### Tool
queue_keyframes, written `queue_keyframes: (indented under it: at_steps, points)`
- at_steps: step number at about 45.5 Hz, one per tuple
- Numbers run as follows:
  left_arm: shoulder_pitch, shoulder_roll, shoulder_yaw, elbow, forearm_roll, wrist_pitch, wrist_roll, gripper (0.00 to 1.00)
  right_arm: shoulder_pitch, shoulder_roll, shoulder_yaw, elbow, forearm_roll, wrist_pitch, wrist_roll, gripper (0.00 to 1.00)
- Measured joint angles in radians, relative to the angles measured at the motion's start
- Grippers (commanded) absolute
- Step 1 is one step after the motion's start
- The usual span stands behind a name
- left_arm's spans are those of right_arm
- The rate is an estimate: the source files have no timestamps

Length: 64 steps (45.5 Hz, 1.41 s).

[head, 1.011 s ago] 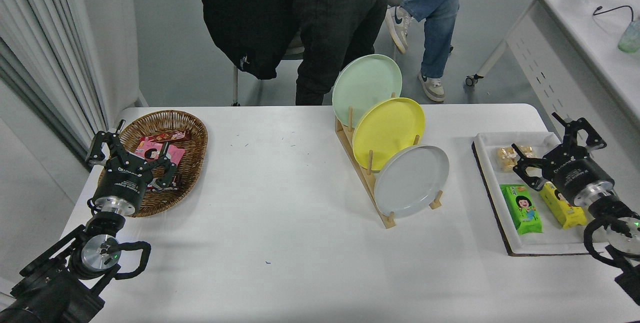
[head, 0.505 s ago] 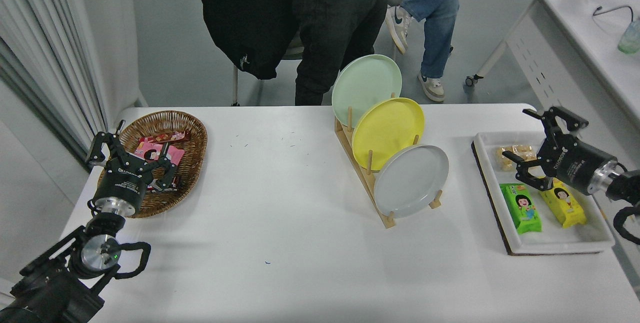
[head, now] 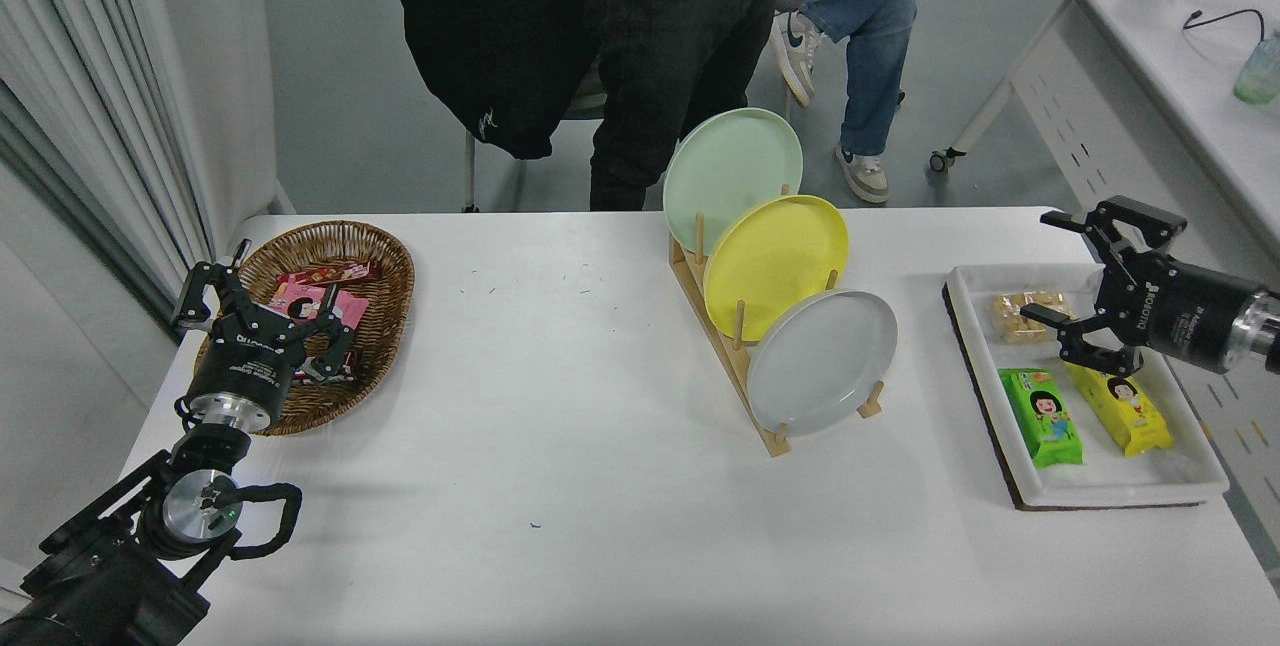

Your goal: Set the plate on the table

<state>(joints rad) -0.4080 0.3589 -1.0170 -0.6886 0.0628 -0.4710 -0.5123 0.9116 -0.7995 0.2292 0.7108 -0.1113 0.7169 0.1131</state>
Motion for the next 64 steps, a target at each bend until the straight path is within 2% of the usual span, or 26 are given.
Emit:
queue_keyframes:
  at_steps: [20, 31, 37, 49, 55, 64]
  points:
    - [0.000, 0.000, 0.000, 0.000, 0.000, 0.000, 0.000, 0.98, 0.210, 0.008, -0.296, 0.000, -0.001, 0.005, 0.001, 0.99]
    - [0.000, 0.000, 0.000, 0.000, 0.000, 0.000, 0.000, 0.98, 0.257, 0.043, -0.361, 0.013, 0.050, -0.009, 0.000, 0.99]
    - [0.000, 0.000, 0.000, 0.000, 0.000, 0.000, 0.000, 0.98, 0.272, 0.058, -0.380, 0.037, 0.076, -0.094, -0.002, 0.99]
    - [0.000, 0.000, 0.000, 0.000, 0.000, 0.000, 0.000, 0.98, 0.306, 0.071, -0.446, 0.168, 0.098, -0.384, -0.011, 0.99]
    - [0.000, 0.000, 0.000, 0.000, 0.000, 0.000, 0.000, 0.98, 0.318, 0.070, -0.465, 0.260, 0.106, -0.446, -0.024, 0.99]
    - [0.000, 0.000, 0.000, 0.000, 0.000, 0.000, 0.000, 0.98, 0.333, 0.045, -0.485, 0.424, 0.114, -0.462, -0.043, 0.99]
